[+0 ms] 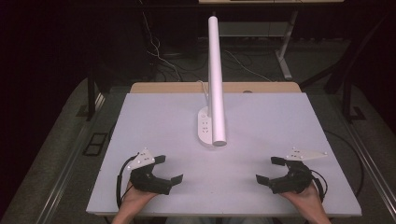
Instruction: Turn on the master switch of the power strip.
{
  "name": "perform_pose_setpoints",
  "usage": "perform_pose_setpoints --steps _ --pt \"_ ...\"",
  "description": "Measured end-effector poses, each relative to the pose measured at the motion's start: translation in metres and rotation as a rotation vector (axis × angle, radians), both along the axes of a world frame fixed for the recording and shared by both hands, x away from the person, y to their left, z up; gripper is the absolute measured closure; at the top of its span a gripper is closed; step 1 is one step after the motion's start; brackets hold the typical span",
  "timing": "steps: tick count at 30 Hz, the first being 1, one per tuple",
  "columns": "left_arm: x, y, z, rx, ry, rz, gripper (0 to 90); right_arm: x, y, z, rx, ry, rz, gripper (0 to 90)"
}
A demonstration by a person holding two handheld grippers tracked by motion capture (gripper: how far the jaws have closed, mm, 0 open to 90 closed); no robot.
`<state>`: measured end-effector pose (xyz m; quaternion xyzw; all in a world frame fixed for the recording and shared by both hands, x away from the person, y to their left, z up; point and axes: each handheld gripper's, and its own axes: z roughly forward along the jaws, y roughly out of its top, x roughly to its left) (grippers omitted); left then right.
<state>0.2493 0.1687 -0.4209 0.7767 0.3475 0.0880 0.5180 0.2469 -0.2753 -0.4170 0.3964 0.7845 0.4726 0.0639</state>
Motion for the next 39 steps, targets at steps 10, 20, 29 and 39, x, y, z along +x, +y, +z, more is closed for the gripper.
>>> perform_pose_setpoints --steps 10,20,29,39 --pt "0.001 -0.002 0.000 0.011 0.004 -0.007 0.0 0.000 -0.001 0.000 -0.008 0.006 -0.002 0.0" --pt "0.002 -0.004 0.001 0.019 0.008 -0.021 0.0 0.000 0.000 -0.001 -0.018 0.011 0.004 0.0" --pt "0.003 -0.008 0.005 0.034 0.010 -0.040 0.0 0.000 -0.001 -0.001 -0.018 0.013 0.001 0.0" --pt "0.007 -0.013 0.017 0.051 0.026 -0.088 0.0 0.000 -0.002 -0.001 -0.016 0.020 0.000 0.0"
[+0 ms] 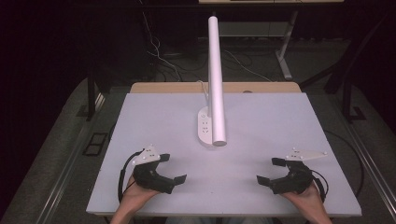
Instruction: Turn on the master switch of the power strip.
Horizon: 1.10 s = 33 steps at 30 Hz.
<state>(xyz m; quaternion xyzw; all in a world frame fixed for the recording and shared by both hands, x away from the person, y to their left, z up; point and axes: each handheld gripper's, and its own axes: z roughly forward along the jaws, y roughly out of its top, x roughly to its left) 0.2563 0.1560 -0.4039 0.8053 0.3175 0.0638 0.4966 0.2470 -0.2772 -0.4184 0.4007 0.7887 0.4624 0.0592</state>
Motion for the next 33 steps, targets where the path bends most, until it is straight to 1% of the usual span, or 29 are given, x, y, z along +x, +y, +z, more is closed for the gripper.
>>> perform_pose_setpoints --steps 2,7,9,15,19,26,33 --pt "0.001 -0.003 0.002 0.013 0.000 -0.011 0.0 0.000 0.000 0.000 -0.001 -0.001 0.000 0.0" --pt "0.005 -0.004 0.005 0.017 0.008 -0.013 0.0 -0.001 -0.001 0.000 -0.002 -0.002 -0.003 0.0" --pt "0.008 -0.004 0.006 0.025 0.011 -0.015 0.0 -0.001 -0.001 0.000 0.000 0.000 -0.006 0.0" --pt "0.016 -0.006 0.012 0.032 0.018 -0.026 0.0 -0.001 -0.002 0.000 -0.001 -0.002 -0.008 0.0" --pt "0.020 -0.008 0.015 0.036 0.022 -0.020 0.0 -0.001 -0.002 0.000 -0.002 -0.003 -0.010 0.0" --pt "0.028 -0.010 0.021 0.048 0.017 -0.035 1.0 -0.002 -0.003 0.000 -0.006 -0.004 -0.012 0.0" --pt "0.039 -0.013 0.028 0.054 0.026 -0.049 1.8 -0.002 -0.004 0.000 -0.009 -0.005 -0.016 0.0"
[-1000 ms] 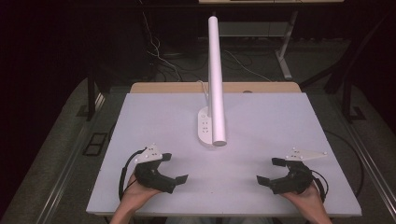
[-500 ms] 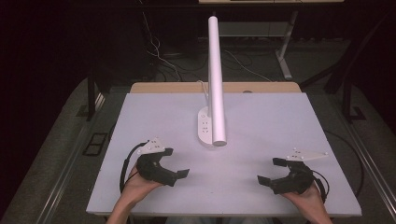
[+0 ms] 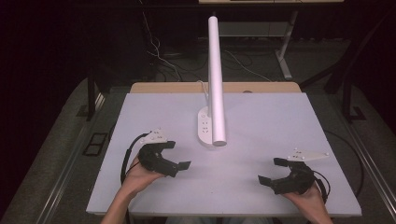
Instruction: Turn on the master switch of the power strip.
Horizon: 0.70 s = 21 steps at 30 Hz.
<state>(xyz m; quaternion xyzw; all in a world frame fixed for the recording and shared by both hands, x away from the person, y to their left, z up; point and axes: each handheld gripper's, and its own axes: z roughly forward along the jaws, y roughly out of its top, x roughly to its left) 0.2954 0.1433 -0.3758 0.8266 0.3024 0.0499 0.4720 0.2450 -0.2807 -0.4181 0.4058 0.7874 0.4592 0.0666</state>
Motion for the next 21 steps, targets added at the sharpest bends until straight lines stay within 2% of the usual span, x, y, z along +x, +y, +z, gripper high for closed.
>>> perform_pose_setpoints --steps 15,21 --pt "0.020 -0.009 0.012 0.033 -0.002 -0.018 1.8 0.000 0.000 0.000 -0.006 0.001 0.003 0.0" --pt "0.029 -0.012 0.018 0.034 -0.007 -0.023 1.9 0.000 0.000 -0.001 -0.010 0.000 0.007 0.0"
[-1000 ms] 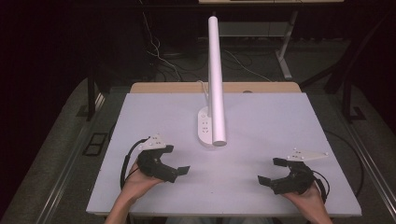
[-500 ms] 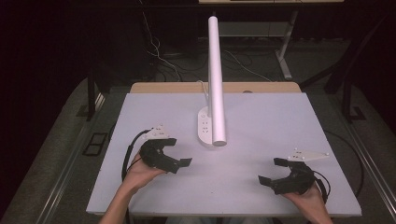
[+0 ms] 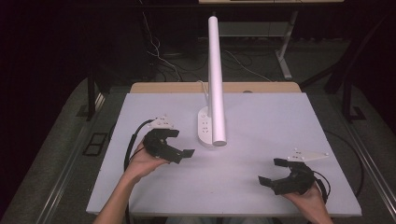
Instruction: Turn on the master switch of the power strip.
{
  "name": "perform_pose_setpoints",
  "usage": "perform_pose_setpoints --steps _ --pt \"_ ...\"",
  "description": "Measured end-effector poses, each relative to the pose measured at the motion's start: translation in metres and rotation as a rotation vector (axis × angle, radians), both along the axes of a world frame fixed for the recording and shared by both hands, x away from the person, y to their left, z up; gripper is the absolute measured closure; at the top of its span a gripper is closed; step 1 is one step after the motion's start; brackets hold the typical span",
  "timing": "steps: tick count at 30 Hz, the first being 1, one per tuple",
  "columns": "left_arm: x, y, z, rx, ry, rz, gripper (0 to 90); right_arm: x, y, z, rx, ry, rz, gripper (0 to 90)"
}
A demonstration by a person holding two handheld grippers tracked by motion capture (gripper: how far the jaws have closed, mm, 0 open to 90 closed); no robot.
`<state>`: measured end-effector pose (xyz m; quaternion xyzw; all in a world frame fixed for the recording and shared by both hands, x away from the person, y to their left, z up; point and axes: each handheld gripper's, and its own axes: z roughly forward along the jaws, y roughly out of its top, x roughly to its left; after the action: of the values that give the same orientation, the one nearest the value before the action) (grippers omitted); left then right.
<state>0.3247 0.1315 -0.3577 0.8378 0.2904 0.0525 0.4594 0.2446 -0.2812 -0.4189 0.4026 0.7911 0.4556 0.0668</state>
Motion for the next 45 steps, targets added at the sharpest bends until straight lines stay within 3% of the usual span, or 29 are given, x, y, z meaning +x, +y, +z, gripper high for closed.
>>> perform_pose_setpoints --steps 18,34,45 --pt "0.028 -0.009 0.007 0.037 0.002 -0.013 2.5 0.000 0.000 0.000 0.001 0.004 -0.011 0.0" --pt "0.050 -0.021 0.011 0.095 0.007 -0.032 3.1 -0.001 0.000 0.000 -0.003 -0.004 -0.010 0.0" --pt "0.068 -0.021 0.018 0.125 0.003 -0.018 3.7 -0.001 -0.001 0.000 -0.005 -0.010 -0.012 0.0"
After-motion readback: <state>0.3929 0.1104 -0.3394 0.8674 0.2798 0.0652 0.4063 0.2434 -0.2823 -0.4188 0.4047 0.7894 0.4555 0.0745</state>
